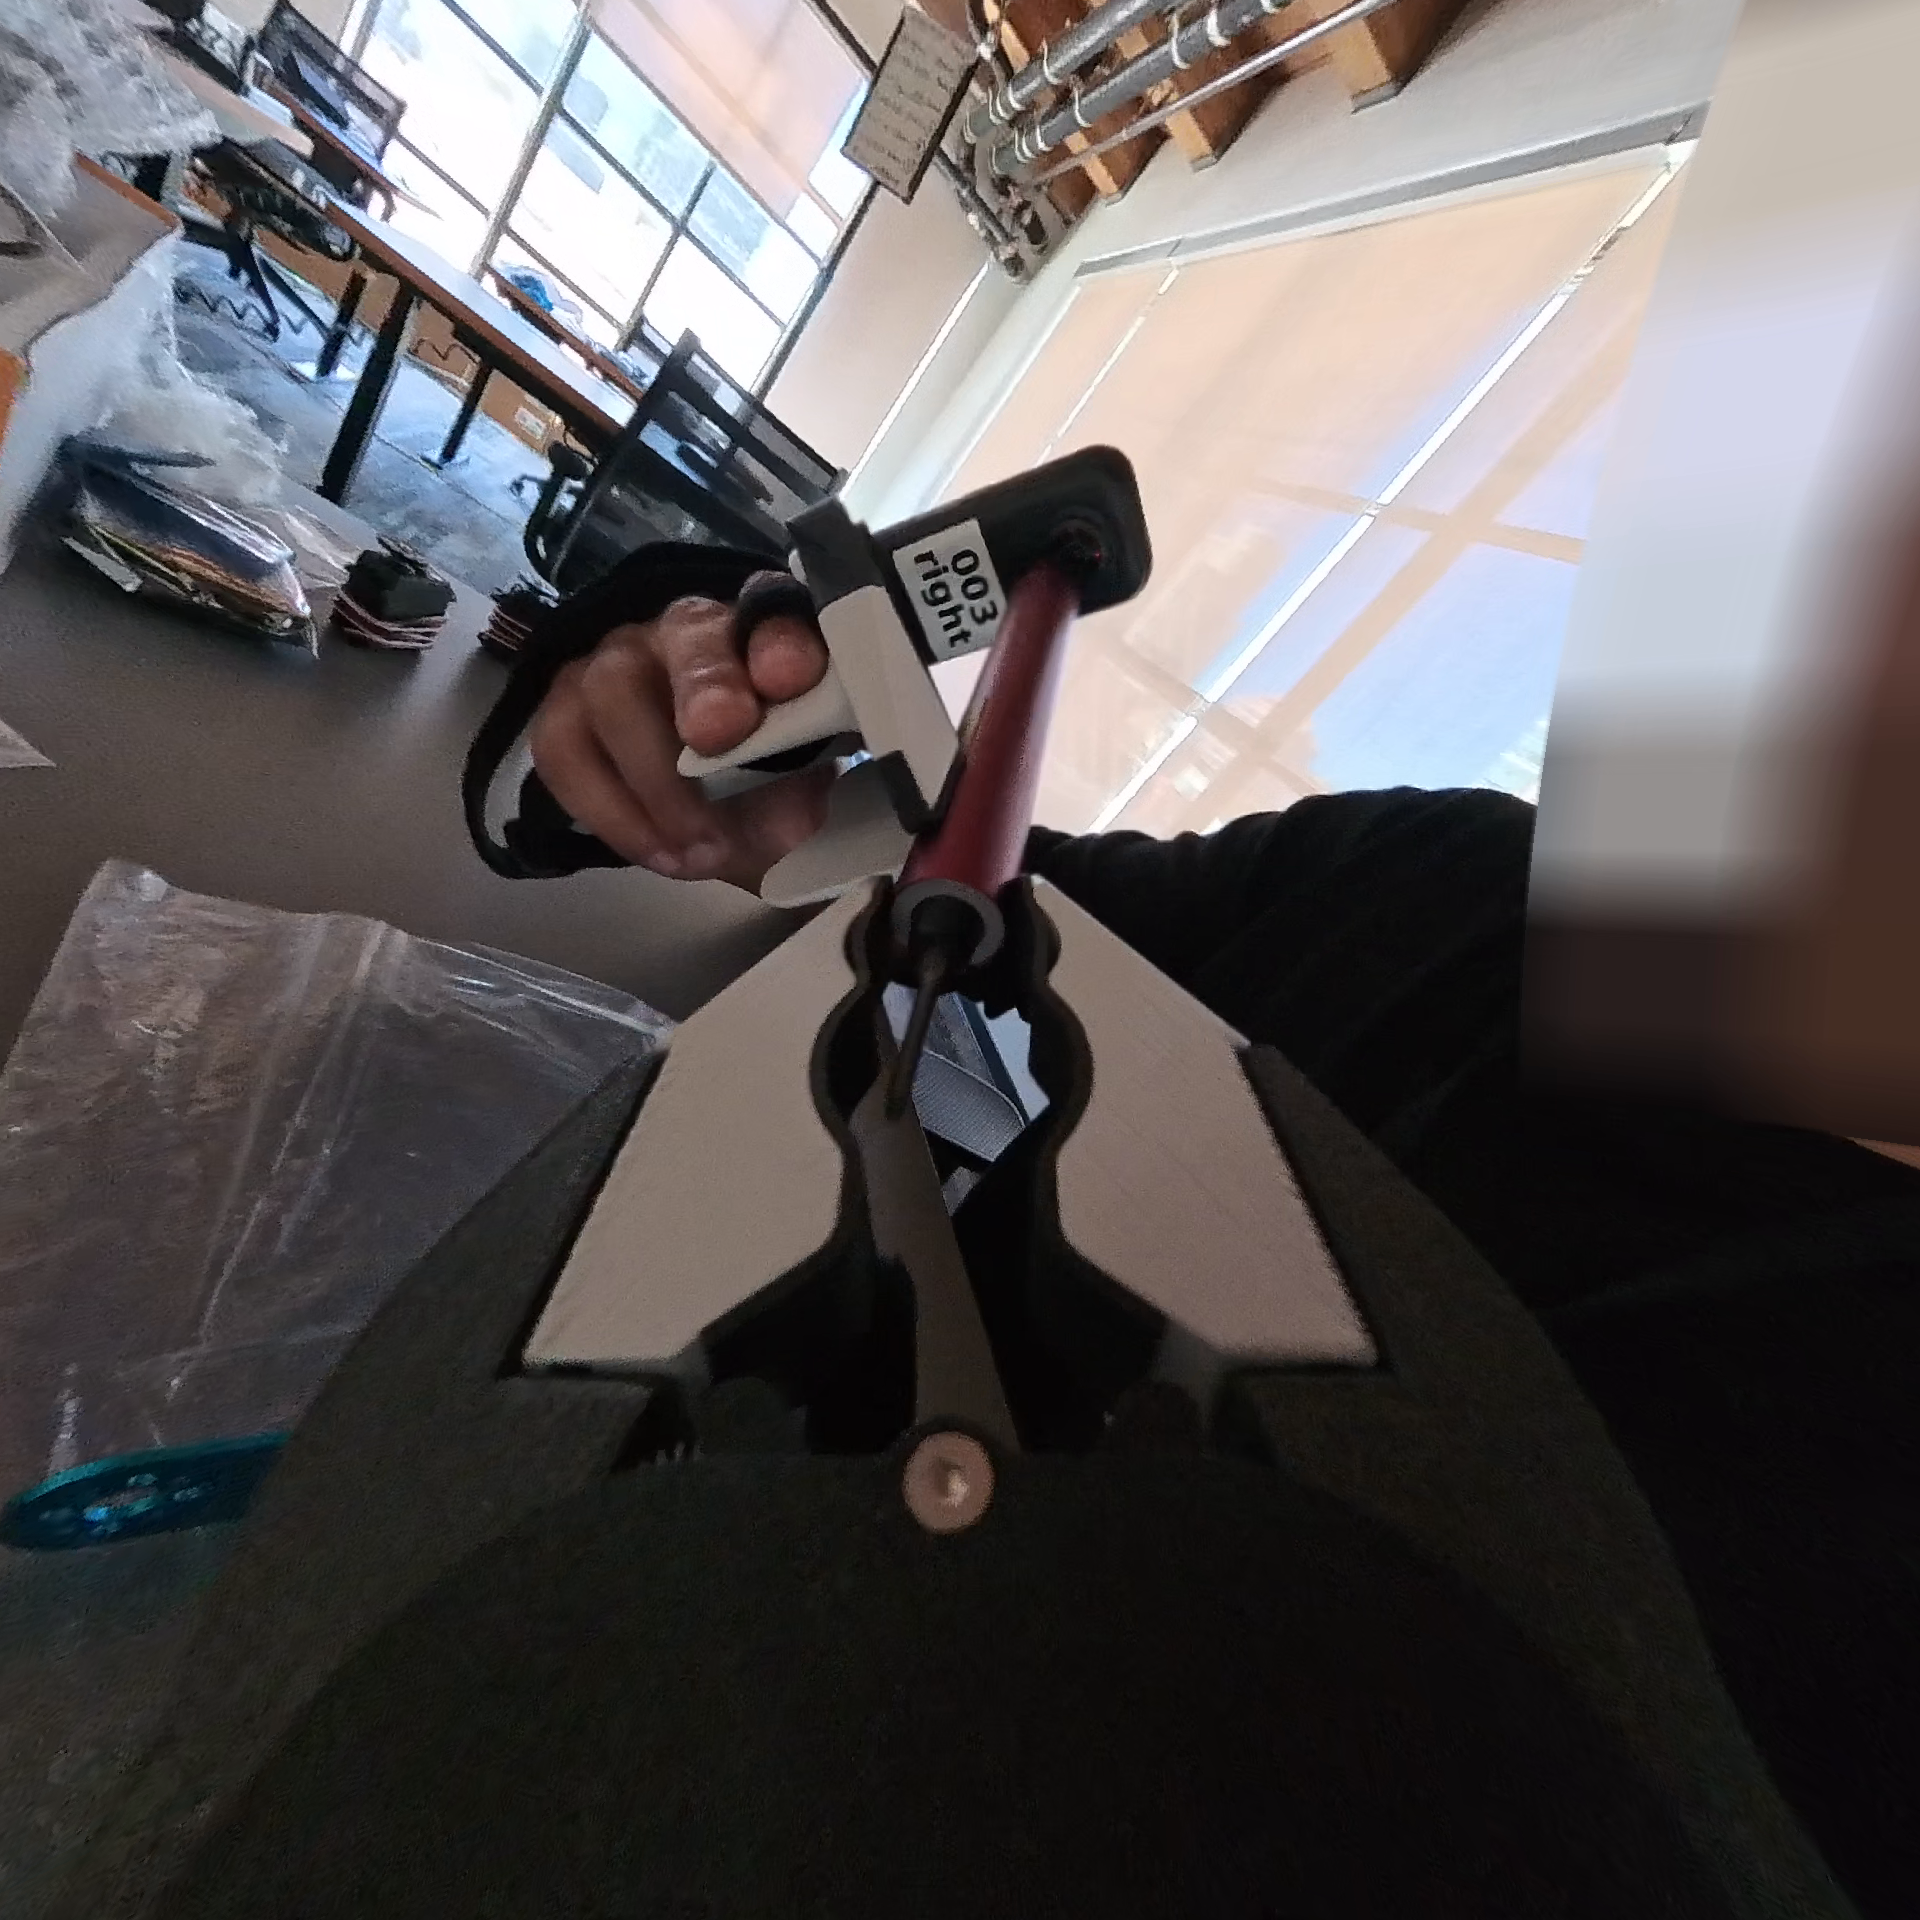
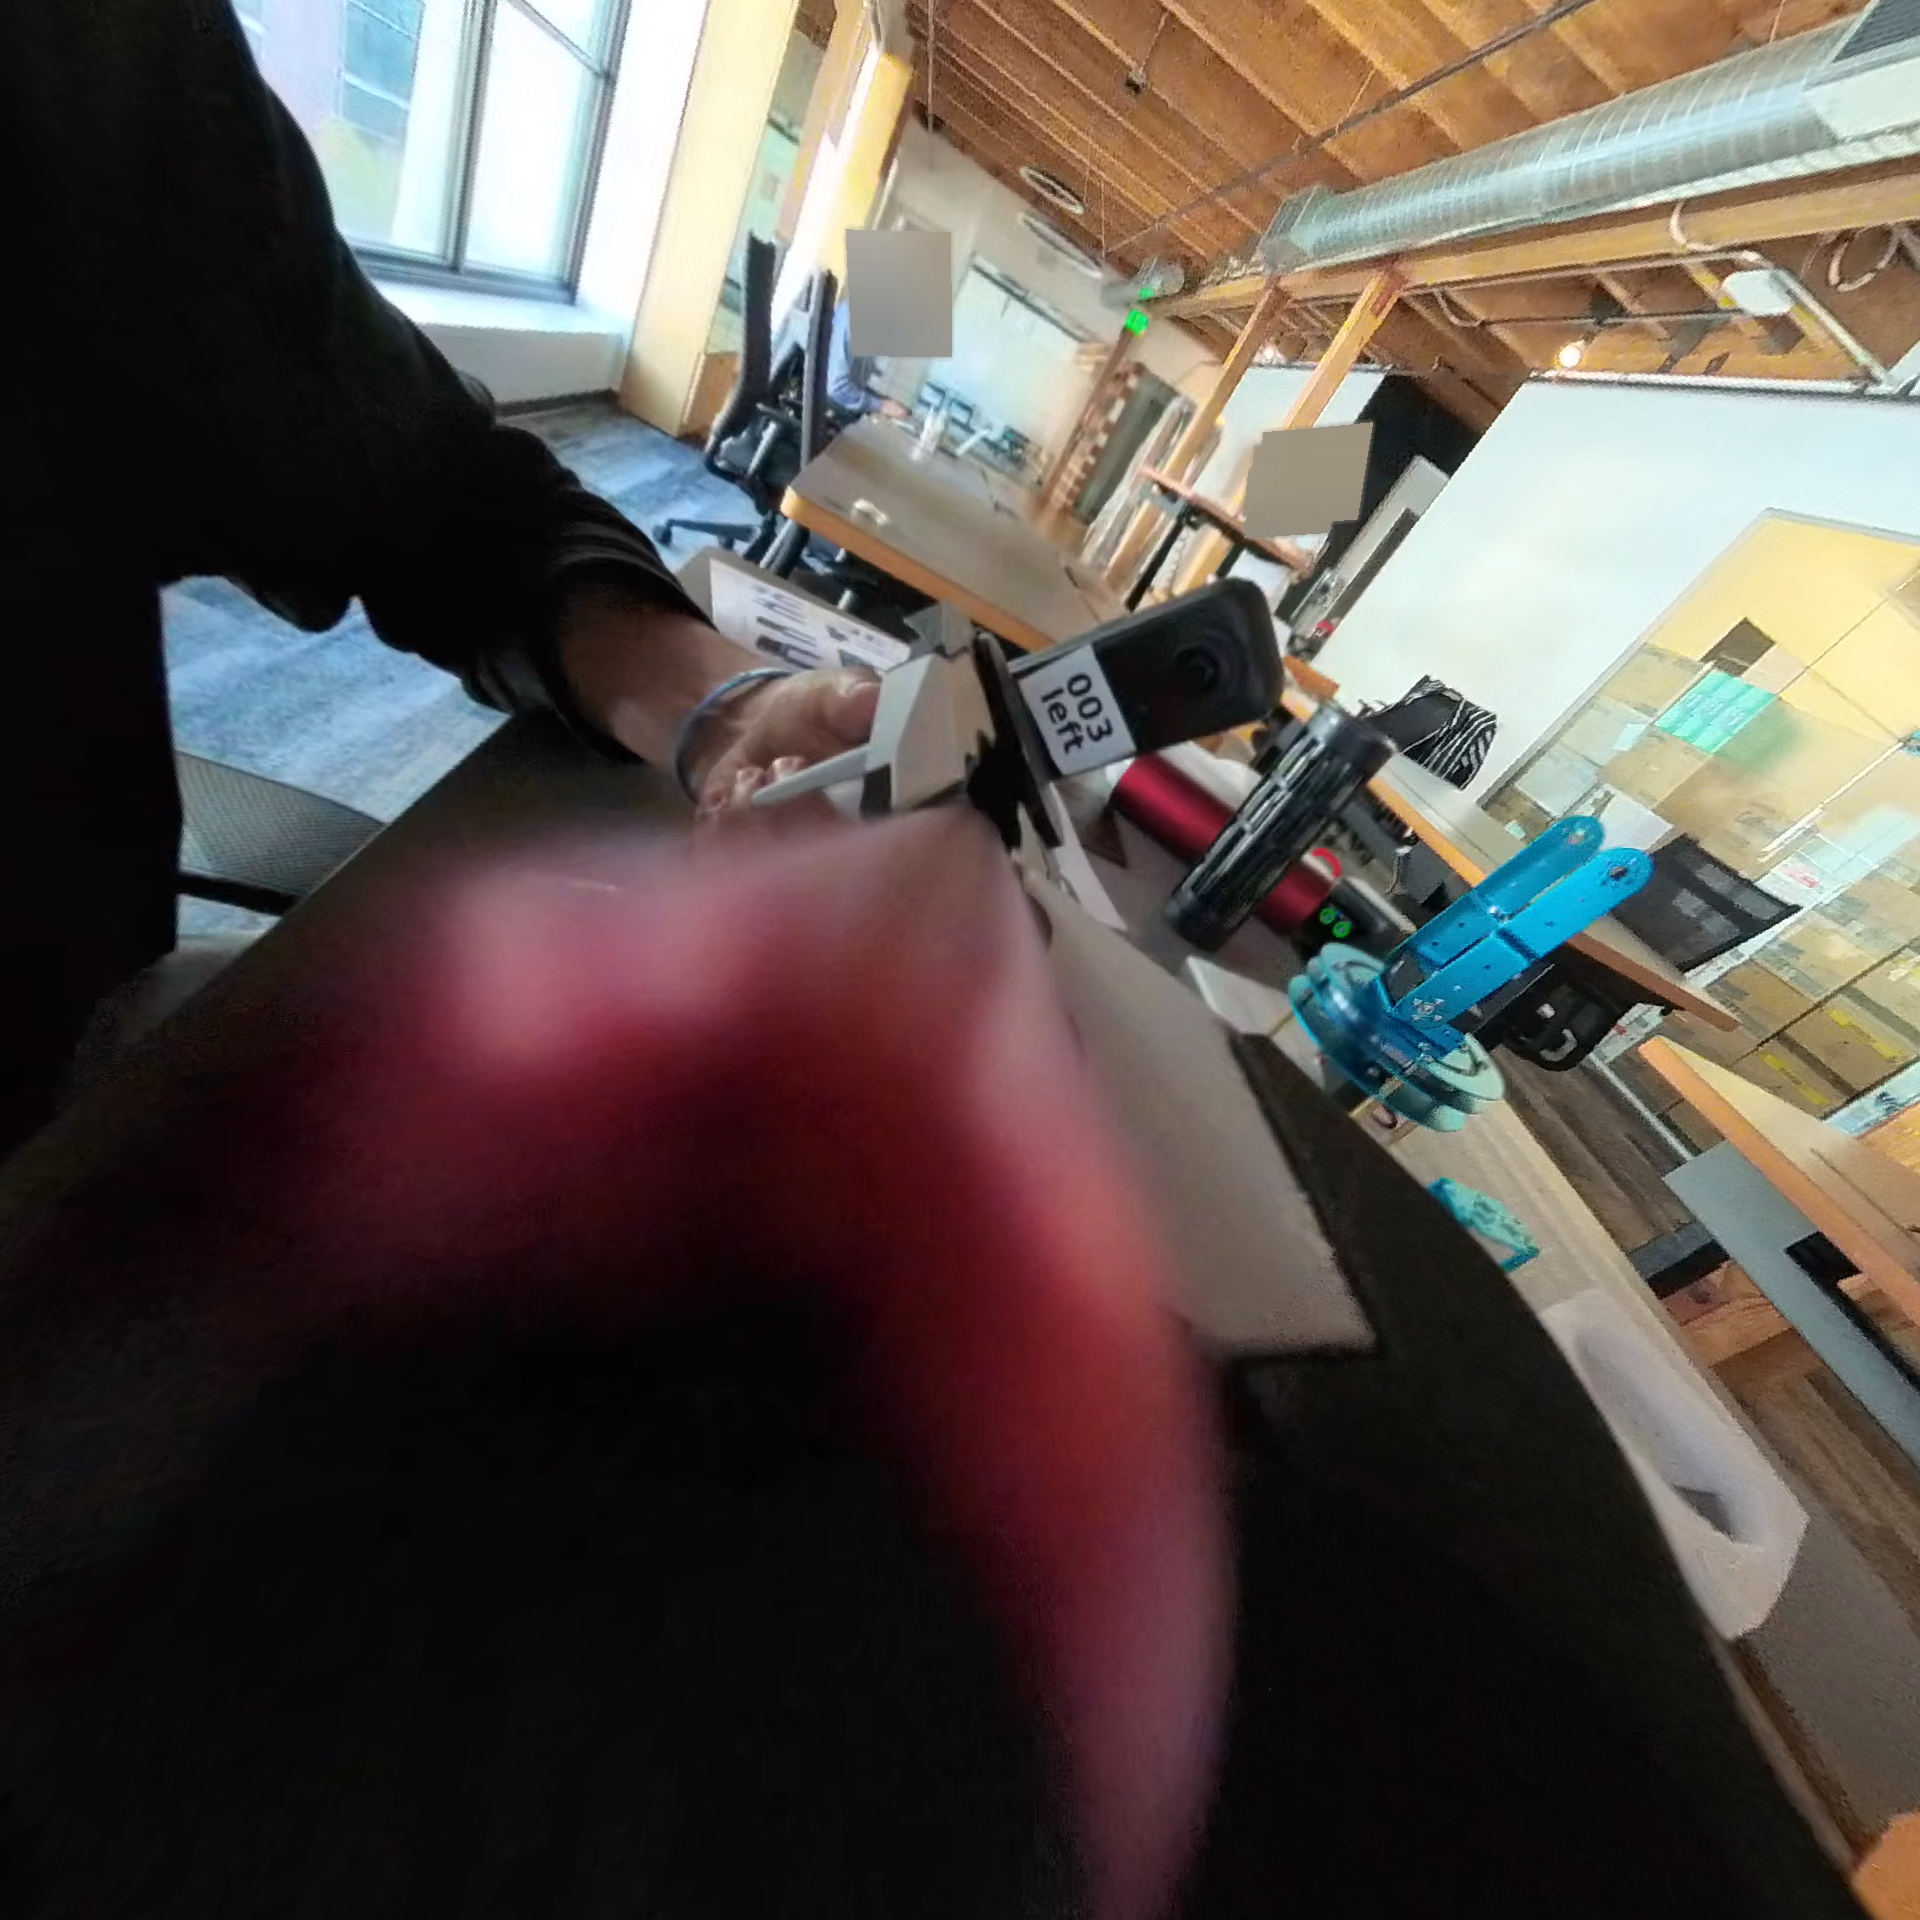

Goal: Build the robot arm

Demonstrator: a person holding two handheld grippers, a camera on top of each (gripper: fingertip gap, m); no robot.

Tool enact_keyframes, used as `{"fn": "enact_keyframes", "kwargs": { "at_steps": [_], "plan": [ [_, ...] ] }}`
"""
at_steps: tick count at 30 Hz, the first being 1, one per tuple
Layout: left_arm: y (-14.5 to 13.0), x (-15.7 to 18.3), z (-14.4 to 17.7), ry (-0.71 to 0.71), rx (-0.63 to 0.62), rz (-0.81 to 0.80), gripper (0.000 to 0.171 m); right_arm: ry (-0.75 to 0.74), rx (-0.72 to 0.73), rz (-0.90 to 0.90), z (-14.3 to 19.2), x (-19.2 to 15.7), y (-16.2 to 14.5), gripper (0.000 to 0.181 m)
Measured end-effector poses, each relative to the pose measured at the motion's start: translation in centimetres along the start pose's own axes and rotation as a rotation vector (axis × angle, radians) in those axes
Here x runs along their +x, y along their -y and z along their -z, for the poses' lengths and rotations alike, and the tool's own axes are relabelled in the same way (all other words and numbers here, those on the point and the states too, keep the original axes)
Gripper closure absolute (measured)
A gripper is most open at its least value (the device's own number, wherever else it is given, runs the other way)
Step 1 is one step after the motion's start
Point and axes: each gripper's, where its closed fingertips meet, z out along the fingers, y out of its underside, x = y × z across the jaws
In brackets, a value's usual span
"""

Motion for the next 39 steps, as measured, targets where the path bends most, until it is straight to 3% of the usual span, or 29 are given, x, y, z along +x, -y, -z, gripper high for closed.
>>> {"fn": "enact_keyframes", "kwargs": {
  "at_steps": [1,4,10,13,18,20,24,32,37,39],
  "plan": [
    [0.2,0.0,0.1,0.005,0.014,-0.013,0.151,0.002,-0.01,-0.025,0.1,0.2,-0.2,0.162],
    [0.8,-0.5,0.6,0.063,0.038,-0.107,0.152,0.005,-0.032,-0.12,0.2,0.6,-1.1,0.163],
    [0.9,-1.3,0.8,0.288,-0.001,-0.529,0.152,0.16,0.087,-0.484,0.4,0.5,-0.3,0.148],
    [1.5,-2.6,1.5,0.48,-0.024,-0.789,0.152,0.211,0.136,-0.71,0.5,1.4,-0.4,0.135],
    [1.1,-4.2,1.8,0.832,-0.201,-1.475,0.151,0.238,0.169,-0.914,0.6,2.1,-1.3,0.149],
    [1.1,-4.0,1.8,0.936,-0.256,-1.721,0.151,0.263,0.155,-0.939,0.6,1.8,-1.6,0.154],
    [1.2,-3.9,1.6,1.041,-0.309,-1.981,0.152,0.247,0.078,-0.892,-0.2,0.8,-2.4,0.158],
    [1.4,-3.7,1.7,1.112,-0.295,-2.103,0.152,0.194,0.053,-0.76,-0.3,0.9,-2.3,0.159],
    [0.7,-3.8,1.2,1.072,-0.294,-2.036,0.144,0.103,-0.016,-0.558,-0.1,1.2,-2.8,0.157],
    [0.8,-3.7,1.0,1.081,-0.283,-2.029,0.151,0.093,-0.028,-0.507,-0.2,1.0,-2.7,0.158]
  ]
}}
